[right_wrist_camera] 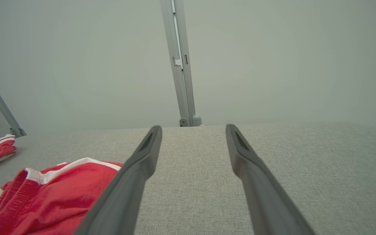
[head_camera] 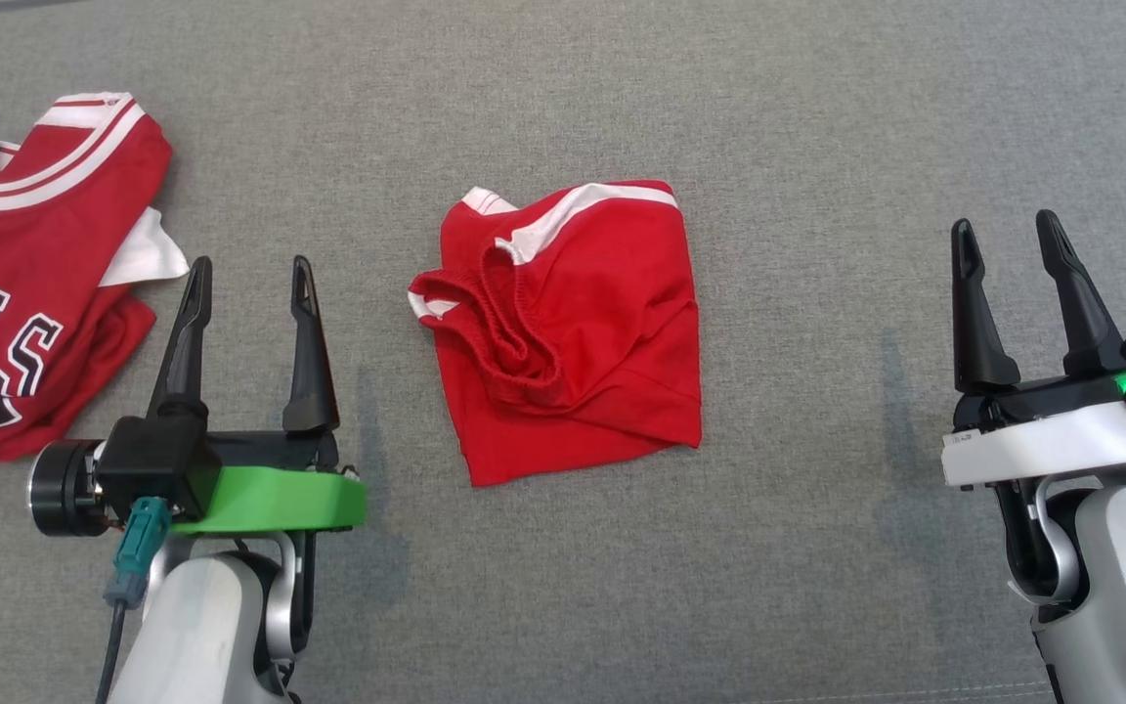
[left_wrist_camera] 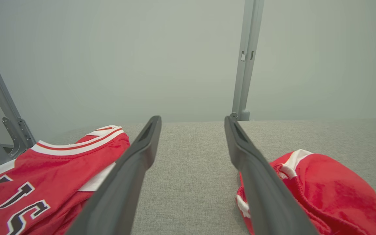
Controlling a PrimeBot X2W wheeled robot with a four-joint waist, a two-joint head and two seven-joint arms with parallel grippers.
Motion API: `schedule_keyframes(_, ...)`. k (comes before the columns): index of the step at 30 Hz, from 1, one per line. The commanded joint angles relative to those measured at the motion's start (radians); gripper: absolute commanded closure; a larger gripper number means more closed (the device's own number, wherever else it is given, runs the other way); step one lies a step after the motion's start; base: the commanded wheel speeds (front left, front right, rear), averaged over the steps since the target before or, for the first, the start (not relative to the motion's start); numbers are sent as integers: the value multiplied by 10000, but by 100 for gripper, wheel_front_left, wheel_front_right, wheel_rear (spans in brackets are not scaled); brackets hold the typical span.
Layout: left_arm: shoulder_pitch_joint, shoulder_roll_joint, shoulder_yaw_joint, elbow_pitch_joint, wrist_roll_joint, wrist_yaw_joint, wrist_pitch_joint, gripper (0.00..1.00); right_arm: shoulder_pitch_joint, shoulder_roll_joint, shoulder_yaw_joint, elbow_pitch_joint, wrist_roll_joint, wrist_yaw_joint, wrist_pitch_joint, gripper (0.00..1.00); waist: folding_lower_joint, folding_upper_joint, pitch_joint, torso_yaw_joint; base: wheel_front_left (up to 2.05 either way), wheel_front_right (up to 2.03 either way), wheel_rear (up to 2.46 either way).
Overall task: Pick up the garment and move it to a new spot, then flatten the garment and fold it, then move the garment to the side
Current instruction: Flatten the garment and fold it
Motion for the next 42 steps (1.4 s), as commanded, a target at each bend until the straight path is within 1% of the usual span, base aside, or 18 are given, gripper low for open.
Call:
schedule_keyframes(1, 74, 73, -17, -48, 21, 62, 11, 0, 62, -20, 12, -23, -97, -1, -55, 0, 0, 0, 8, 9, 0, 0, 0)
schedule_keyframes(4, 51, 73, -57, -75, 27, 83, 12, 0, 10, -96, 35, 46, -222, -1, -21, 0, 0, 0, 21, 32, 0, 0, 0)
schedule_keyframes(5, 28, 68, -79, -91, 34, 86, 19, 0, -54, -111, 25, 84, -285, -1, -8, 2, 0, 0, 44, 54, 0, 0, 0)
schedule_keyframes(6, 15, 63, -94, -100, 38, 94, 17, 0, -89, -122, 21, 112, -328, -1, 16, 63, 0, 0, 55, 71, 0, 0, 0)
schedule_keyframes(7, 6, 56, -102, -108, 33, 103, 17, 0, -132, -129, 31, 137, -357, -1, 41, 100, 0, 0, 66, 91, 0, 0, 0)
schedule_keyframes(11, -71, 9, -141, -119, -13, 92, 9, 0, -300, -146, 192, 219, -374, -1, 136, 100, 0, 0, 140, 211, 0, 0, 0)
schedule_keyframes(13, -141, -28, -159, -102, -35, 90, -17, 0, -449, -133, 430, 298, -391, -1, 187, 100, 0, 0, 194, 335, 0, 0, 0)
schedule_keyframes(16, -213, -80, -194, -66, -89, 74, -54, 0, -733, -9, 1042, 475, -413, -1, 236, 100, 0, 0, 279, 564, 0, 0, 0)
schedule_keyframes(19, -253, -151, -231, 13, -143, 32, -105, 0, -1068, 142, 1932, 838, -347, -1, 311, 100, 0, 0, 363, 817, 0, 0, 0)
schedule_keyframes(25, -370, -354, -388, 150, -178, -3, -198, 0, -1810, 447, 3644, 2121, -291, -1, 342, 100, 0, 0, 556, 1346, 0, 0, 0)
schedule_keyframes(28, -407, -448, -462, 224, -195, -30, -252, 0, -2130, 560, 4243, 2848, -324, -2, 323, 100, 0, 0, 622, 1569, 0, 0, 0)
schedule_keyframes(35, -464, -591, -531, 366, -203, -86, -288, 0, -2825, 932, 5144, 4522, -331, -2, 334, 100, 0, 0, 688, 1877, 0, 0, 0)
schedule_keyframes(42, -476, -667, -556, 441, -153, -103, -310, 0, -3223, 1239, 5807, 5502, -41, 1, 164, 100, 0, 0, 682, 1988, 0, 0, 0)
